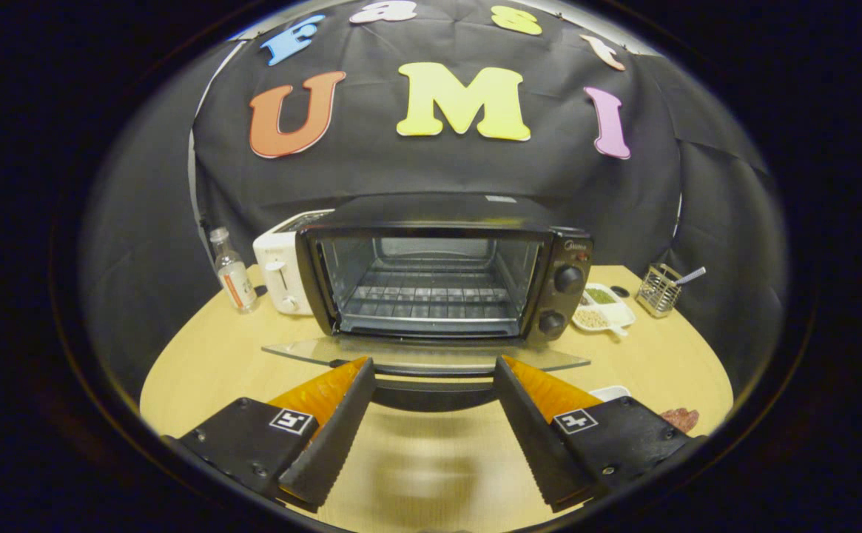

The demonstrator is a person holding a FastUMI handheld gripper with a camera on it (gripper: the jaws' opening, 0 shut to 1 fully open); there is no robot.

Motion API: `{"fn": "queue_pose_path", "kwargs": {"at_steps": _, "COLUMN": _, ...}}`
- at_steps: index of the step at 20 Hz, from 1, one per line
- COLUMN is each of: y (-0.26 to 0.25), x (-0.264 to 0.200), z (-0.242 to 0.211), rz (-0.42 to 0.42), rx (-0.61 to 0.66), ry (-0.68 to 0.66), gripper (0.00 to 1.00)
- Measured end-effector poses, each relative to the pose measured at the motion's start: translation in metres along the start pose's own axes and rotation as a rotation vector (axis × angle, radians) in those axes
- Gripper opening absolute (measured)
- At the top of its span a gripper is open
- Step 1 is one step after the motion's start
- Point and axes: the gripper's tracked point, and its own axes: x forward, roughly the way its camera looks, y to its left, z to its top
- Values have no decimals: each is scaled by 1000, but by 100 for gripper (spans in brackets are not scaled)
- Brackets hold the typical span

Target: Open the toaster oven, put the food inside, and close the toaster oven door.

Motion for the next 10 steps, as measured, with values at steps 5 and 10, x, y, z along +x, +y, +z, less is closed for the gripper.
{"fn": "queue_pose_path", "kwargs": {"at_steps": 5, "y": -1, "x": -1, "z": -42, "rz": -8, "rx": -22, "ry": 81, "gripper": 100}}
{"fn": "queue_pose_path", "kwargs": {"at_steps": 10, "y": -3, "x": 9, "z": -82, "rz": -1, "rx": -3, "ry": 176, "gripper": 100}}
